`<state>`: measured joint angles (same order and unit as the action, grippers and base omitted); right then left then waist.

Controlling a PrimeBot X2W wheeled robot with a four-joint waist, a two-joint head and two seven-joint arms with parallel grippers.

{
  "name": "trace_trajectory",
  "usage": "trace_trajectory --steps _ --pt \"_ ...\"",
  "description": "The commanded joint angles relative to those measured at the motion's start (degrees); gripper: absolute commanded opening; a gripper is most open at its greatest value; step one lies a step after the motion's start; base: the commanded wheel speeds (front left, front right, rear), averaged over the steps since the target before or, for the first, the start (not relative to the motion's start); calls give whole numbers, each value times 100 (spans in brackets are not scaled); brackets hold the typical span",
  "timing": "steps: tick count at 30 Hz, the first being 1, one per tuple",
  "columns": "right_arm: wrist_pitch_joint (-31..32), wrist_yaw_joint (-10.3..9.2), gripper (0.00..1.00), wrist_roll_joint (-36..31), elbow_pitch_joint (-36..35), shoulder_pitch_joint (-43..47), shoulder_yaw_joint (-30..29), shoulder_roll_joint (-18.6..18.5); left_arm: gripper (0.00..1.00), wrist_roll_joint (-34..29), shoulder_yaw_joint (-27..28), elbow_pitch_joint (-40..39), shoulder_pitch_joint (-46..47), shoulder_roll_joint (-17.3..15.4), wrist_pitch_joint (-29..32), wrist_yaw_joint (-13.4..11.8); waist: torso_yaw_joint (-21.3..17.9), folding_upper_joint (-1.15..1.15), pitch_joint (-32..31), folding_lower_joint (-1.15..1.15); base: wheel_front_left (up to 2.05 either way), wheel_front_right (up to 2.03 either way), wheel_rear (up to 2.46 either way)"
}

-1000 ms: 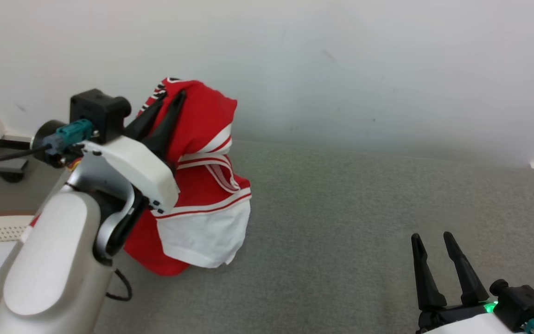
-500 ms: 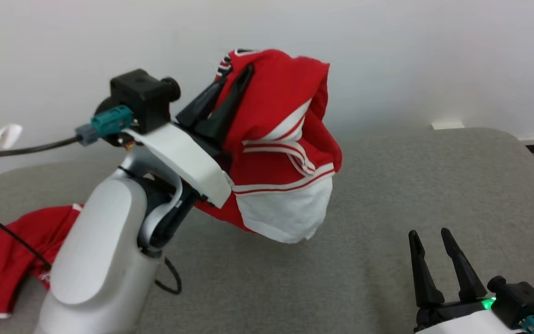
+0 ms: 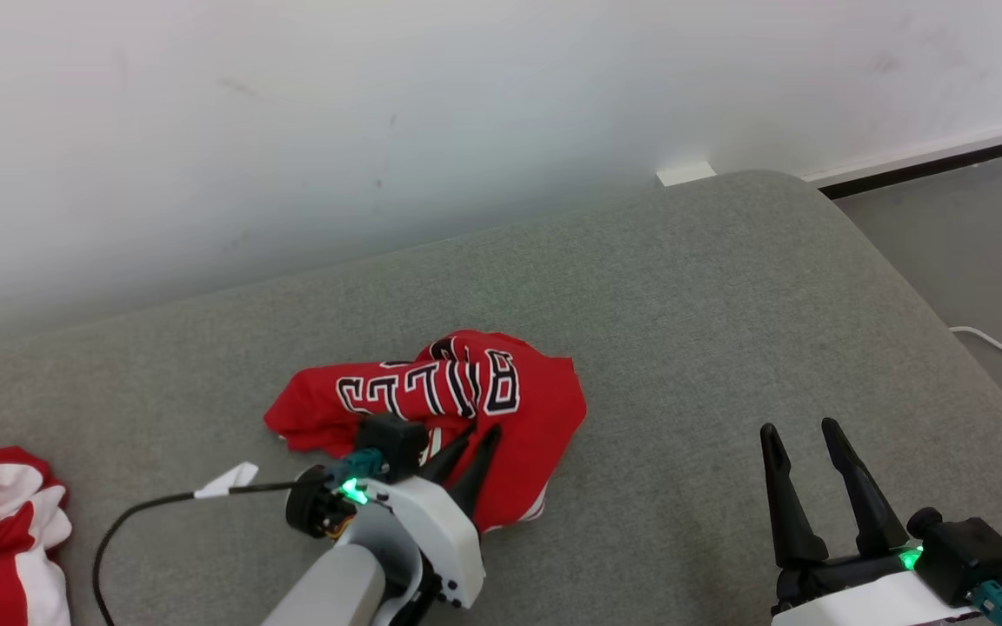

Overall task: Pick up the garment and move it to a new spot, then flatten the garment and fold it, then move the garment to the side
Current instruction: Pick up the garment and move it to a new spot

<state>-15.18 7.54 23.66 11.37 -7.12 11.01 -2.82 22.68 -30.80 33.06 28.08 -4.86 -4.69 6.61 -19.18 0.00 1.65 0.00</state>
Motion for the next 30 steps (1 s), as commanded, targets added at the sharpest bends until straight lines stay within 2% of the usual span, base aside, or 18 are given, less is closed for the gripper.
trace_trajectory --steps 1,2,7,11,16,23,26,30 --pt "5 -10 100 -57 13 -97 9 -14 58 9 -33 153 18 8 -125 27 -33 0 45 0 0 0 0" --pt "5 -10 100 -67 14 -89 -11 -19 100 26 -72 323 78 46 -261 26 -13 0 47 0 0 0 0" --pt "5 -10 100 -143 68 -9 -10 -15 100 191 -266 770 312 149 -788 66 231 0 -24 0 0 0 0" --pt "5 -10 100 -162 48 14 -36 -17 100 136 -363 631 457 160 -976 78 499 0 -109 0 0 0 0" --pt "5 -10 100 -208 -2 58 -154 -17 100 -25 -94 55 284 -95 -1045 -246 863 0 -207 0 0 0 0" --pt "5 -10 100 -317 -185 177 -474 -17 100 -250 771 -1212 -534 -540 -1046 -860 1257 0 -225 0 0 0 0" --pt "5 -10 100 -383 -329 268 -608 -19 100 -380 1172 -1615 -992 -646 -1046 -1082 1334 0 -188 0 0 0 0" --pt "5 -10 100 -487 -488 322 -699 -18 100 -565 1699 -2065 -1622 -602 -1047 -1238 1374 0 -150 0 0 0 0"
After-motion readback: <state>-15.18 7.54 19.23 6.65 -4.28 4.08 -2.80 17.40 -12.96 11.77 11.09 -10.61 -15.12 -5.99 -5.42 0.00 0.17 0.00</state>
